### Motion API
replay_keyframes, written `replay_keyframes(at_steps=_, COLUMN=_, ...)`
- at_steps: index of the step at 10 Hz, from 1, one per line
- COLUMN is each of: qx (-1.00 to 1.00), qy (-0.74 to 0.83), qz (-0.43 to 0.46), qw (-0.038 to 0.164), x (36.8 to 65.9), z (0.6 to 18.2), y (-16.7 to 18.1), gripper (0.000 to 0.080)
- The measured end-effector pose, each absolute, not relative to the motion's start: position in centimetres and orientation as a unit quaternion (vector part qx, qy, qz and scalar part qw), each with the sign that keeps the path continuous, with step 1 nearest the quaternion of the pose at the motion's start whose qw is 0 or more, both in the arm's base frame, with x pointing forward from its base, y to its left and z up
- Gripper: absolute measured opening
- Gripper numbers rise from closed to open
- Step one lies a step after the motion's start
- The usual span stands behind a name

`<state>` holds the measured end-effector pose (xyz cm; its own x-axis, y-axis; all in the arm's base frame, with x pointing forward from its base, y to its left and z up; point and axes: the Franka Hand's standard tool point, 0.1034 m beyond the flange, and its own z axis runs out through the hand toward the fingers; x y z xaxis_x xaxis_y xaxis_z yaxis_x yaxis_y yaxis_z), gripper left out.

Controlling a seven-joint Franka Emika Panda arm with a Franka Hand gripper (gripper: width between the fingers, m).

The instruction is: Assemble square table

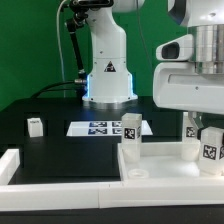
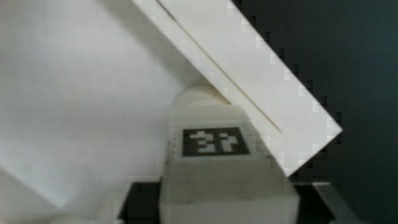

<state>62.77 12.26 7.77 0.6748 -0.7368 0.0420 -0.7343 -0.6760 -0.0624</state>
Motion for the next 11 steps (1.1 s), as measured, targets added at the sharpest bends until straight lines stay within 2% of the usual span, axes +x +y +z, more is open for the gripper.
replay_keyframes(at_steps=2, qx=-0.831, qy=0.556, qz=-0.019, qw=0.023, x=62.53, z=7.68, y=12.41, gripper=0.0293)
replay_keyframes(at_steps=3, qx=-0.768, qy=0.640, qz=-0.011, qw=0.040, x=62.64, z=7.63, y=12.43, gripper=0.0293)
replay_keyframes(at_steps=5, qx=-0.658, qy=0.748, qz=-0.001, qw=0.090, x=62.61, z=7.50, y=11.90, gripper=0.0294)
replay_keyframes(at_steps=7, qx=-0.632, qy=0.769, qz=0.004, qw=0.093, x=62.58, z=7.50, y=11.87, gripper=0.0294)
replay_keyframes(at_steps=8, qx=-0.636, qy=0.766, qz=0.004, qw=0.092, x=62.57, z=7.46, y=11.81, gripper=0.0367)
replay_keyframes(at_steps=9, qx=-0.654, qy=0.751, qz=0.001, qw=0.092, x=62.56, z=7.42, y=11.78, gripper=0.0501)
replay_keyframes(at_steps=10, qx=-0.725, qy=0.683, qz=-0.016, qw=0.087, x=62.71, z=7.49, y=11.76, gripper=0.0501)
replay_keyframes(at_steps=11, qx=-0.802, qy=0.590, qz=-0.036, qw=0.092, x=62.99, z=7.57, y=11.94, gripper=0.0621)
